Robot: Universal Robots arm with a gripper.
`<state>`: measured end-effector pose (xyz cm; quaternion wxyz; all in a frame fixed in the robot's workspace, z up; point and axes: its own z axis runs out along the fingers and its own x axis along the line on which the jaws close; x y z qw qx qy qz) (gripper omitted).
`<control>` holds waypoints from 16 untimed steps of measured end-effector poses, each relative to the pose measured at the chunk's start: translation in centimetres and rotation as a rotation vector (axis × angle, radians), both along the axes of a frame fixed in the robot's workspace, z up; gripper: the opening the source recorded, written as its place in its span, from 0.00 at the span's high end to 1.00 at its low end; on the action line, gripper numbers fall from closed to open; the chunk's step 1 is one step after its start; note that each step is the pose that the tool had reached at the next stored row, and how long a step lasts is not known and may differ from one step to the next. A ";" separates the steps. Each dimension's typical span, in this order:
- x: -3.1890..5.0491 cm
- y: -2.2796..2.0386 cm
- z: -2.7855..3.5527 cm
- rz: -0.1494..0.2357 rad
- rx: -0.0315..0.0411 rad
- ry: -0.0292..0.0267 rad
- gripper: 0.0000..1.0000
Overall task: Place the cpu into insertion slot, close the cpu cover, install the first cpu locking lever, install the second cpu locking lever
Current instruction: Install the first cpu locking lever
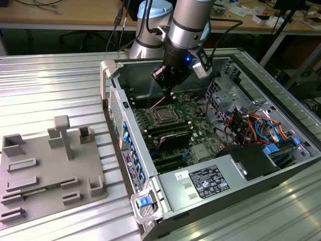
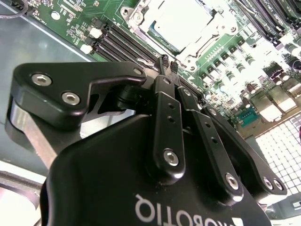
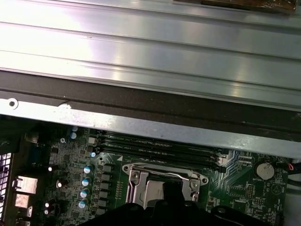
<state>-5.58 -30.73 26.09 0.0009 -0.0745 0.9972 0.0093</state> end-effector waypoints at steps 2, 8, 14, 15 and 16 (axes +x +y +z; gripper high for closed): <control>0.00 0.00 -0.05 0.001 0.0000 -0.0001 0.89; 0.00 0.00 -0.20 0.005 -0.0001 0.0000 0.89; 0.00 0.00 -0.34 0.010 0.0000 -0.0001 0.89; 0.02 0.00 -0.34 0.011 0.0000 -0.0001 0.89; 0.02 0.00 -0.34 0.011 0.0000 0.0000 0.89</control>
